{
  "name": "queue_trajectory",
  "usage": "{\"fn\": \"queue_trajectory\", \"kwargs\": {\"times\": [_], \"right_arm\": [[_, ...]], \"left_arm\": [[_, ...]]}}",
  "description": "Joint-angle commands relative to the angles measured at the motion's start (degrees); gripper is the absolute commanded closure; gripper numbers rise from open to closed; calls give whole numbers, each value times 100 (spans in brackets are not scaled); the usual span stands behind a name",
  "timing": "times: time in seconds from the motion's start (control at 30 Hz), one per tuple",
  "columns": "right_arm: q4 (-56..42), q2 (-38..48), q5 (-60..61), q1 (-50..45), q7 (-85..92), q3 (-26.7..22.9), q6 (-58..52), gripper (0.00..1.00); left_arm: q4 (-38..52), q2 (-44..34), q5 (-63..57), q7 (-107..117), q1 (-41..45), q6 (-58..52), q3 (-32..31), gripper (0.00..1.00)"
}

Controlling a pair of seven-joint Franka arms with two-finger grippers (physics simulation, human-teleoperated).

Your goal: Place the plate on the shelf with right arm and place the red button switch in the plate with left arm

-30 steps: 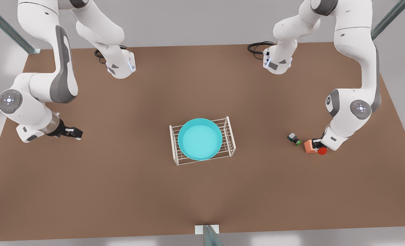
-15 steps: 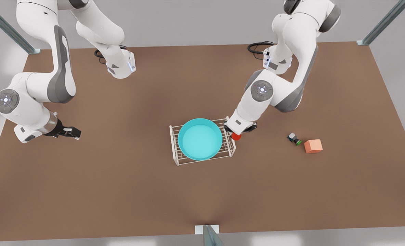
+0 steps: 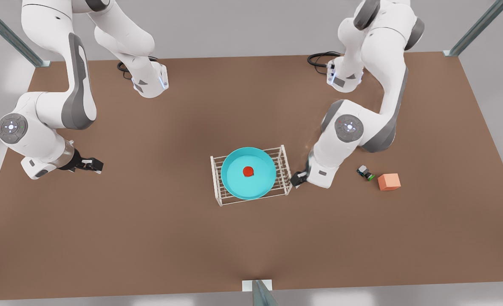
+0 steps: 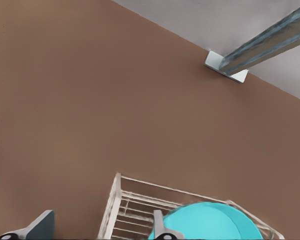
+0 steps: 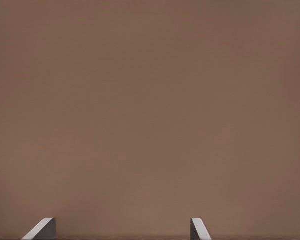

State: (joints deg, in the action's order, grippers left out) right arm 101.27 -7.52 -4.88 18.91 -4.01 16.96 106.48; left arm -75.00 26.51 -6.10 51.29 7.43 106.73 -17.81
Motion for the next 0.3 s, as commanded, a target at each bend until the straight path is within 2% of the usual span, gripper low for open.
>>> {"fn": "queue_trajectory", "kwargs": {"times": [0.0,0.03,0.07,0.13,0.27], "right_arm": [[-2,5,4,-1,75,9,-5,0],[-2,5,4,-1,75,1,-5,0],[-2,5,4,7,75,9,-5,0],[-2,5,4,7,75,1,-5,0],[-11,5,4,7,75,1,-5,0]], "left_arm": [[-85,-409,-506,-4671,-707,-2183,6,0],[-1382,-1330,-103,-4786,-1295,-1571,6,0],[-2836,-2405,461,-4813,-1728,-486,6,0],[-2046,-1949,391,-4470,-1570,-821,-65,0],[-1869,-1755,426,-4390,-1560,-865,-73,0]]}}
